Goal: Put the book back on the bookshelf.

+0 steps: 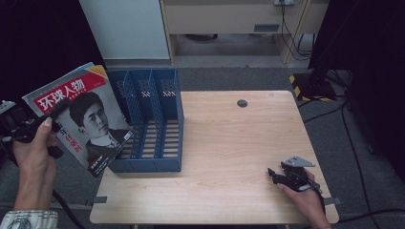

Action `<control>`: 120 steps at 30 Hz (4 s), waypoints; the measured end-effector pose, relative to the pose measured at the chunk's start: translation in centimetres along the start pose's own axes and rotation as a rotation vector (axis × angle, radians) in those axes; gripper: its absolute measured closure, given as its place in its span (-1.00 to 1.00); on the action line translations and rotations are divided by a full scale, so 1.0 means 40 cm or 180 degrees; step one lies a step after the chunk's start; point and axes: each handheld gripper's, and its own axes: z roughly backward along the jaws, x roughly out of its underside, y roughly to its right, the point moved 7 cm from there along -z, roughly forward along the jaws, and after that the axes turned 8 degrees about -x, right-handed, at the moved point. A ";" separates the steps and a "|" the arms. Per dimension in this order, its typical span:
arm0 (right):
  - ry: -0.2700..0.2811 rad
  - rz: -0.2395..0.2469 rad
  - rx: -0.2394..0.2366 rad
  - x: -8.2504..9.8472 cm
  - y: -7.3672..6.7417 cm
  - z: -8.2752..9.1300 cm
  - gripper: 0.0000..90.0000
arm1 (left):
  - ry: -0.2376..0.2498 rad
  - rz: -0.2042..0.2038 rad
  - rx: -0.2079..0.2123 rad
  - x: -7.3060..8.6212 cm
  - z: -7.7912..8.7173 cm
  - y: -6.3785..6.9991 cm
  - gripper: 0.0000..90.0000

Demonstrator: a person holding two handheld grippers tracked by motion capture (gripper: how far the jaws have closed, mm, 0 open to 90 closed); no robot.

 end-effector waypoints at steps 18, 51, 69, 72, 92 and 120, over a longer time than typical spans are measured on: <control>0.0000 -0.0001 0.0003 0.000 0.000 0.000 -0.19 | 0.0011 -0.0050 -0.0038 -0.015 -0.062 0.006 0.92; 0.0000 0.0013 -0.0002 0.000 0.000 0.000 -0.18 | 0.0114 -0.0087 -0.0062 -0.021 -0.125 0.018 0.92; 0.0001 0.0012 -0.0004 0.000 -0.001 0.000 -0.18 | 0.0230 -0.0258 -0.0061 -0.005 -0.153 0.027 0.92; 0.0000 0.0012 -0.0005 0.000 -0.001 0.000 -0.18 | 0.0286 -0.0272 -0.0068 0.000 -0.153 0.025 0.92; 0.0006 0.0010 0.0010 0.000 -0.001 0.000 -0.18 | 0.0388 -0.0369 -0.0106 0.035 -0.192 0.014 0.92; -0.0006 0.0001 0.0013 0.001 -0.002 0.001 -0.18 | 0.0459 -0.0360 -0.0148 0.123 -0.202 -0.012 0.92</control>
